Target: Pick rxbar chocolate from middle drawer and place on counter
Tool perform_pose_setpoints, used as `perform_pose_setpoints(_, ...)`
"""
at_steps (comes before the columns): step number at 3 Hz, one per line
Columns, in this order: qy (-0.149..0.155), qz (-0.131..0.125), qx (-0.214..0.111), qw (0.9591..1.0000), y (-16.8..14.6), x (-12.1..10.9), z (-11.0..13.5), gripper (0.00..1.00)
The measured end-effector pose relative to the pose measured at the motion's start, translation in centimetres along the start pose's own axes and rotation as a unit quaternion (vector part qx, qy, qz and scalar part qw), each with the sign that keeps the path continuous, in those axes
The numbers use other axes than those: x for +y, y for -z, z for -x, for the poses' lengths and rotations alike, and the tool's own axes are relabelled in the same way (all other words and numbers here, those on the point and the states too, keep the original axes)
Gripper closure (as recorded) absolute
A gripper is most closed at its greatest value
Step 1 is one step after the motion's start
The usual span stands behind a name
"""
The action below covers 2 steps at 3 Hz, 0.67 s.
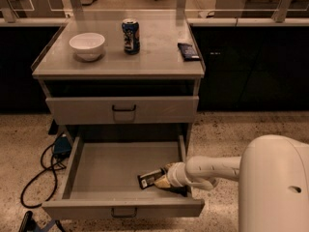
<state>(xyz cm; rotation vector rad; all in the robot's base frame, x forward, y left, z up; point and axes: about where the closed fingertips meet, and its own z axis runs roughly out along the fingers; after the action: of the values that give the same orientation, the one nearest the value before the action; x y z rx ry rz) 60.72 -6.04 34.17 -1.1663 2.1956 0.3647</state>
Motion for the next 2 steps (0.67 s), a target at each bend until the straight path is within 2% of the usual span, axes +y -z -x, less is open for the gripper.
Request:
perform_pose_setpoints(1, -0.001, -0.001, 0.003, 1.0, 0.4, 0.1, 0.0, 0.66)
perform_pose_setpoints(2, -0.004, -0.023, 0.01, 0.9997, 2.7, -0.1, 0.2, 0.89)
